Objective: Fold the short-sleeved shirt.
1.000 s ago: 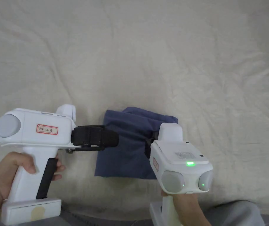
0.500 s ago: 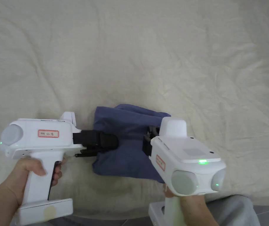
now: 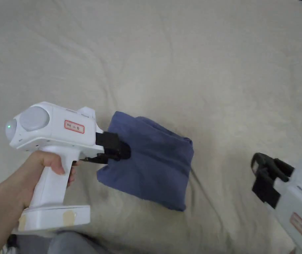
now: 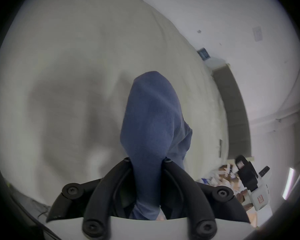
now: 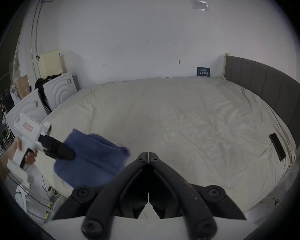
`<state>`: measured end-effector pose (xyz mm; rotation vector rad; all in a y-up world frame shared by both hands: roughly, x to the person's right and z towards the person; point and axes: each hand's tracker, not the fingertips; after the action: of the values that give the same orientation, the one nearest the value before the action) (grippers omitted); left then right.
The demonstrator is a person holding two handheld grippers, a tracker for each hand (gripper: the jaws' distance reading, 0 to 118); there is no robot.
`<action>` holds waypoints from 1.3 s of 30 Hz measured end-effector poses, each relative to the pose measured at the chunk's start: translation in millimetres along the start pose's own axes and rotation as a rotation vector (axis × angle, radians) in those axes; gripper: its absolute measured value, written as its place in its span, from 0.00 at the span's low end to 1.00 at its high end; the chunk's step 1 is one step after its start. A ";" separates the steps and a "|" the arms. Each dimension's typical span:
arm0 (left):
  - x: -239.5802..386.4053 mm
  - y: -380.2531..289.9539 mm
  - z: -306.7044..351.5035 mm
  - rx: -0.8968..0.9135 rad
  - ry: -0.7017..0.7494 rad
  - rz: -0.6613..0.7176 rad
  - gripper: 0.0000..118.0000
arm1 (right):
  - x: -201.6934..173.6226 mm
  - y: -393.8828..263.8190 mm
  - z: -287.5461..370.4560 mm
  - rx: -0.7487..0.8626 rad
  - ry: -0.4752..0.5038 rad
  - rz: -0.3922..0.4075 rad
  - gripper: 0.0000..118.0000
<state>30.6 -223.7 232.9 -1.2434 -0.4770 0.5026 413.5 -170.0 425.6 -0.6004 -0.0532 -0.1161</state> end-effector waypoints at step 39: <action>61.0 46.2 188.0 1.111 0.772 -0.321 0.00 | 7.0 67.6 37.1 0.240 -0.053 0.113 0.01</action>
<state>-37.1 -32.5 240.2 -0.2011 0.2715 -0.0514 428.2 -94.3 418.8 -0.3656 -0.0831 0.0158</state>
